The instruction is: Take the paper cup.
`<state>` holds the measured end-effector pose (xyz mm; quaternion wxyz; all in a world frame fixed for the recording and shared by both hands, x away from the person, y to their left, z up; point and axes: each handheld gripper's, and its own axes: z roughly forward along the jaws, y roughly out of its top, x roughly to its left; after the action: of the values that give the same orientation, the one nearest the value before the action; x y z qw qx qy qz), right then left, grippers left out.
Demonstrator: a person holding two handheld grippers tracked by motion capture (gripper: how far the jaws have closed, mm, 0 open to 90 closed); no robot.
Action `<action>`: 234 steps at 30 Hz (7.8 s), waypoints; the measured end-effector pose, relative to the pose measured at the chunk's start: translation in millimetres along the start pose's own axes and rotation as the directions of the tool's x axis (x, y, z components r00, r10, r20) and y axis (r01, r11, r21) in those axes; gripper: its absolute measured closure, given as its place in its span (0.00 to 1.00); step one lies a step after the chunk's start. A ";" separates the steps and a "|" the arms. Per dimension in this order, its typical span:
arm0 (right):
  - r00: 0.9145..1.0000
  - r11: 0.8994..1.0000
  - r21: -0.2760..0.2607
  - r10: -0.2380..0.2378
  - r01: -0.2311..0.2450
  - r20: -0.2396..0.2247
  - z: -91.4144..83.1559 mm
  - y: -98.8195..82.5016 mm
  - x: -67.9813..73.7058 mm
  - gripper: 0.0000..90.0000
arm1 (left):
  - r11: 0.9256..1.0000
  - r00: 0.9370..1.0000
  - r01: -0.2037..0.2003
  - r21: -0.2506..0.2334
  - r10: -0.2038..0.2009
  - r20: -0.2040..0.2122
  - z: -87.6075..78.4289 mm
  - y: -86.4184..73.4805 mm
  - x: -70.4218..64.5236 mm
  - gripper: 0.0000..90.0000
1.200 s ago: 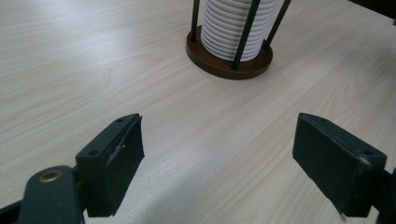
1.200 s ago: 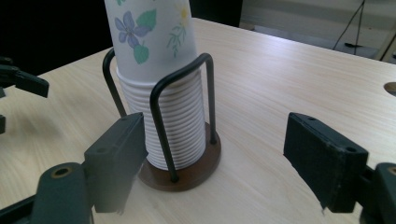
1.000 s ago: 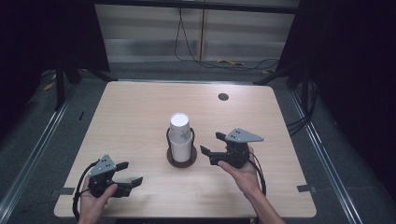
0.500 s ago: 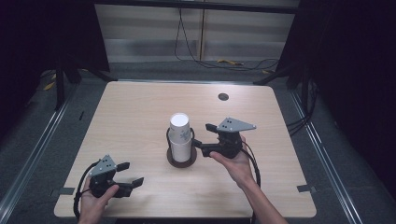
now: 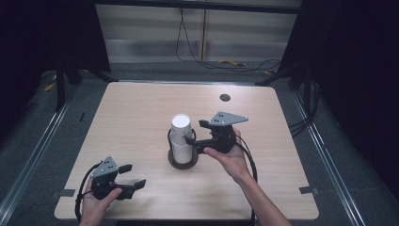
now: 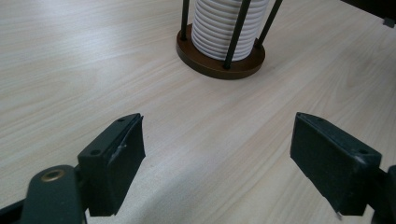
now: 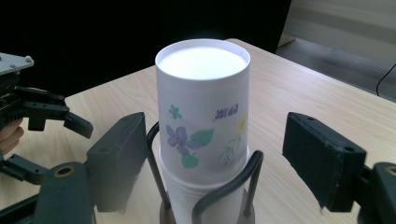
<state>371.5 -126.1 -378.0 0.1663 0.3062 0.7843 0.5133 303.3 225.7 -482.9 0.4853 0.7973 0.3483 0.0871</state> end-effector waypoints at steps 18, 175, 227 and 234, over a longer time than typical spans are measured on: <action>0.999 0.999 0.034 -0.007 0.008 -0.051 29.8 18.8 -4.6 0.26 | 1.000 1.000 -0.015 0.017 0.015 0.006 -0.5 -2.2 -2.8 0.19; 0.965 0.994 -0.080 0.055 -0.078 -0.256 -37.0 -10.5 16.9 0.38 | 0.972 0.941 -0.163 -0.168 0.204 0.268 44.6 100.8 -57.1 0.18; 0.954 0.996 -0.059 0.042 -0.063 -0.297 -15.7 -15.1 37.1 0.21 | 0.965 0.927 -0.215 -0.151 0.250 0.280 55.8 94.9 -63.8 0.31; 0.956 0.995 -0.072 0.050 -0.074 -0.289 -21.5 -15.0 32.5 0.20 | 0.969 0.931 -0.206 -0.139 0.237 0.276 53.8 91.8 -58.7 0.31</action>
<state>329.9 -124.4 -380.9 0.0472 0.2461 0.7684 0.5888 328.7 123.4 -422.2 0.5603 0.8083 0.1759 0.0419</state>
